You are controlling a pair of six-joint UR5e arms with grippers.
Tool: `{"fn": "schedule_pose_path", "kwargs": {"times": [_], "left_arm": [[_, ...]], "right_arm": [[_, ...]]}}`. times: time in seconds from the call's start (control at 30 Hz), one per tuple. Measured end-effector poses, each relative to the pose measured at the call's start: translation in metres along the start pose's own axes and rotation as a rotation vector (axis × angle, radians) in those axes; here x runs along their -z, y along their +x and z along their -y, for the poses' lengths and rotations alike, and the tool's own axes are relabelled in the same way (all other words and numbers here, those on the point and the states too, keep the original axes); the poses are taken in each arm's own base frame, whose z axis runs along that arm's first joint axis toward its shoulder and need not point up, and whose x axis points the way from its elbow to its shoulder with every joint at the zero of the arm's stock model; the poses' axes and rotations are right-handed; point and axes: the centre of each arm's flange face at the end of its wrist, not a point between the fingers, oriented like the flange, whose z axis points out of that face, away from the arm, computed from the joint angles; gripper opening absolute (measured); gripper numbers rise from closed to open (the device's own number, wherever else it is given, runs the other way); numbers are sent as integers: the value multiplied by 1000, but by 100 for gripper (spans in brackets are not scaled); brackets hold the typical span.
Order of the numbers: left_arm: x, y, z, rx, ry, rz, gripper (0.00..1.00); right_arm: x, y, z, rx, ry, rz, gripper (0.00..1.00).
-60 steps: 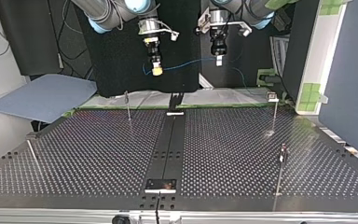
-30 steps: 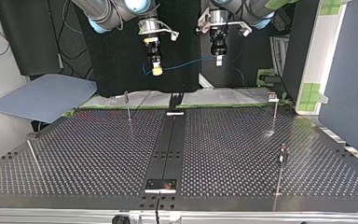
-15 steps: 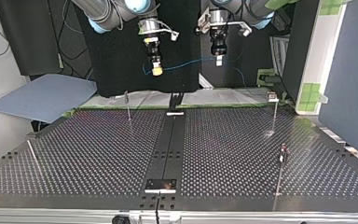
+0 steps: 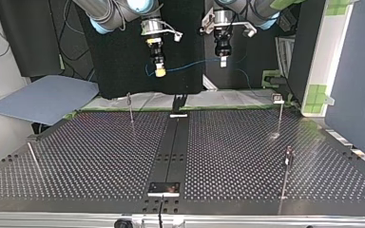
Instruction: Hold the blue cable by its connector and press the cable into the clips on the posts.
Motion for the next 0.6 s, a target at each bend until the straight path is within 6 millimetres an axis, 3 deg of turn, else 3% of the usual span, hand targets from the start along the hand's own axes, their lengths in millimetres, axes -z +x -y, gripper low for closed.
{"fn": "schedule_pose_path", "kwargs": {"times": [0.6], "left_arm": [[6,8,-1,-23,14,-23,0]], "right_arm": [[0,0,1,0,1,0,0]]}}
